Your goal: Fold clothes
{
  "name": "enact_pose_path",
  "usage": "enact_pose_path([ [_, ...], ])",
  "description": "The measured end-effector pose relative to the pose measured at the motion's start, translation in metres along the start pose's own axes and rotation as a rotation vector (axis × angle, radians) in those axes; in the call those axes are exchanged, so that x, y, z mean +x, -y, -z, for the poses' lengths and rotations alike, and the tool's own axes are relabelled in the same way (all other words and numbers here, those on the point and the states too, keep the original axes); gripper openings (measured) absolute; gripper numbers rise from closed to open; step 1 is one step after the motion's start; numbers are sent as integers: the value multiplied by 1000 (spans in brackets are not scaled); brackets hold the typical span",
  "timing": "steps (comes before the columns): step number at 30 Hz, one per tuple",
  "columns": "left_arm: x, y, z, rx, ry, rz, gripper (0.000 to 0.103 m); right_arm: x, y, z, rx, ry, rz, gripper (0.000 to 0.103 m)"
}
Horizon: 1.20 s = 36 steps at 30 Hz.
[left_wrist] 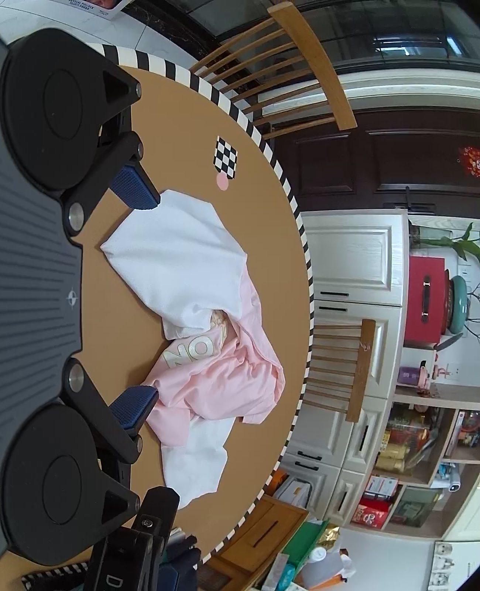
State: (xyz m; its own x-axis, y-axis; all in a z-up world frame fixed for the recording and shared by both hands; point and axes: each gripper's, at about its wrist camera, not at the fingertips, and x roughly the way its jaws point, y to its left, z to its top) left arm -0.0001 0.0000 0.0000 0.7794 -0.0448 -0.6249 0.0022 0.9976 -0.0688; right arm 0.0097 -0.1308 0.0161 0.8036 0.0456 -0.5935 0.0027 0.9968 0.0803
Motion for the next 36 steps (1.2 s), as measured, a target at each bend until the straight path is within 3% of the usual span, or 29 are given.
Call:
enact_pose_path([
  [8, -4, 2, 7, 11, 2, -26, 102, -3, 8, 5, 26, -1, -24, 103],
  [14, -3, 10, 13, 19, -39, -55, 102, -1, 10, 8, 15, -31, -28, 103],
  [36, -11, 21, 19, 14, -62, -52, 102, -10, 25, 14, 28, -34, -37, 103],
])
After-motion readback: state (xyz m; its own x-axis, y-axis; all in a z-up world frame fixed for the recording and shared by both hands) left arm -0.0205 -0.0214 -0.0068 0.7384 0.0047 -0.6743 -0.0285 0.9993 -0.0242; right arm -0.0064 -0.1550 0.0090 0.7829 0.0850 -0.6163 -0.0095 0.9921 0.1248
